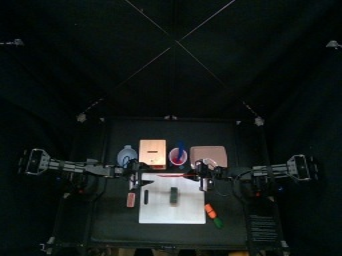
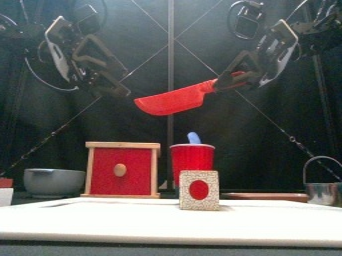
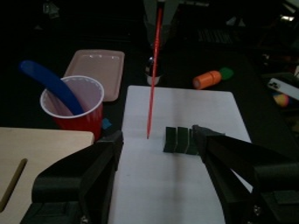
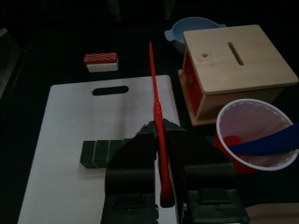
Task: Cut the sushi into 4 pieces with the knife
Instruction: Grasp knife edge with left hand
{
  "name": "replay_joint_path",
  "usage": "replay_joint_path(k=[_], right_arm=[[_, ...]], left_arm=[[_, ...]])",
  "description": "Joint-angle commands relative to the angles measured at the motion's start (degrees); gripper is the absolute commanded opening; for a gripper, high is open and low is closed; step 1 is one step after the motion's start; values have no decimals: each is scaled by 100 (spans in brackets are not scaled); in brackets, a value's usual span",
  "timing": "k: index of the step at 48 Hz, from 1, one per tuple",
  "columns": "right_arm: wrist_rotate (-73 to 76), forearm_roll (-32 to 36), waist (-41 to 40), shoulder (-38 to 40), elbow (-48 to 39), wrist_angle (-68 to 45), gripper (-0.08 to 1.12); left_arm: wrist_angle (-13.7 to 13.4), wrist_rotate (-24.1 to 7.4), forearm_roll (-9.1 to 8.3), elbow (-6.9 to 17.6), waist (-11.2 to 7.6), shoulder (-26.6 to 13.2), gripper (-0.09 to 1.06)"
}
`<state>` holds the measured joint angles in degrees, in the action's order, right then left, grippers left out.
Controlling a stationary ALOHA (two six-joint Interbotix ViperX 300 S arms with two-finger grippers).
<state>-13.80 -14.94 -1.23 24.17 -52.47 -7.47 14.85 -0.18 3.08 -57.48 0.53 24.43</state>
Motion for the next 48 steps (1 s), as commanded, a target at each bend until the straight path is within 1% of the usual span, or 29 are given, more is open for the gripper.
replay_joint_path(k=[1,6,14,21,31,34,38,48], right_arm=[[9,-18,70,35,123,-97,17],[9,-26,132,26,123,-132,17],[9,-35,167,18,114,-185,17],[9,-35,193,-26,114,-185,17],[0,-26,229,-114,123,-185,17],[0,-26,229,-123,132,-185,17],[0,-9,229,-123,141,-185,17],[0,-9,229,-123,149,-185,17]], left_arm=[[35,-18,-26,308,9,-360,95],[44,-26,-79,448,26,-650,95],[53,-18,-158,633,26,-976,95],[62,-18,-211,756,44,-1160,95],[62,-26,-220,835,44,-1318,94],[62,-26,-246,835,44,-1318,91],[62,-26,-246,835,44,-1318,85],[62,-26,-255,844,53,-1327,67]])
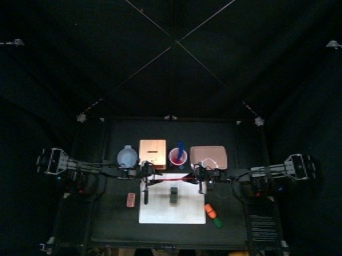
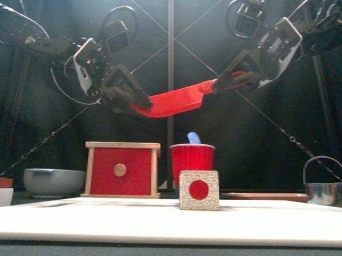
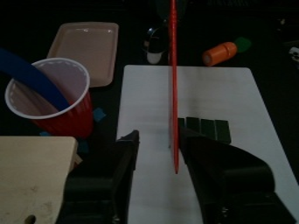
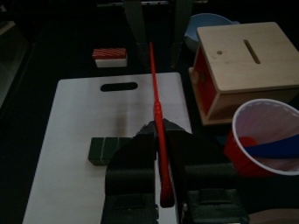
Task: Cut the sushi into 4 pieces with the knife
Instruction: Grasp knife edge with left hand
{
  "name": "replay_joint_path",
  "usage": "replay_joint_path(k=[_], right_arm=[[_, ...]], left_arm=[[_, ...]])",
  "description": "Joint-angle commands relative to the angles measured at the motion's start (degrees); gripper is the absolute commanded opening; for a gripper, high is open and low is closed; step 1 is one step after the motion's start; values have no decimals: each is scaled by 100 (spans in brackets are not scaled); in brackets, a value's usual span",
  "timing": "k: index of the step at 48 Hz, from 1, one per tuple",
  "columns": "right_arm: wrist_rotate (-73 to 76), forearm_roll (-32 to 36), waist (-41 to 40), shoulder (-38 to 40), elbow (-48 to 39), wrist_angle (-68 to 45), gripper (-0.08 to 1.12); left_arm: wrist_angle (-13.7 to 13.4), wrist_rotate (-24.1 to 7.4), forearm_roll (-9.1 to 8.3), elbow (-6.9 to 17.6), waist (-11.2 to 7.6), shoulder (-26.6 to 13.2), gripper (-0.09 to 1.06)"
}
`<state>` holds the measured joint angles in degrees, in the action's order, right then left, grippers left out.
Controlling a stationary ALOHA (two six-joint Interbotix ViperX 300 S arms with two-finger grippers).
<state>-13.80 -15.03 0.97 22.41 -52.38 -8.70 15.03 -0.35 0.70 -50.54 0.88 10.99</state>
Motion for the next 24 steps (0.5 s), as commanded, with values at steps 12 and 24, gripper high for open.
replay_joint_path(k=[12,24], right_arm=[[26,-132,44,44,149,18,17],[26,-466,26,-105,281,686,16]], left_arm=[[44,-9,-167,141,18,26,45],[44,-9,-176,141,18,18,32]])
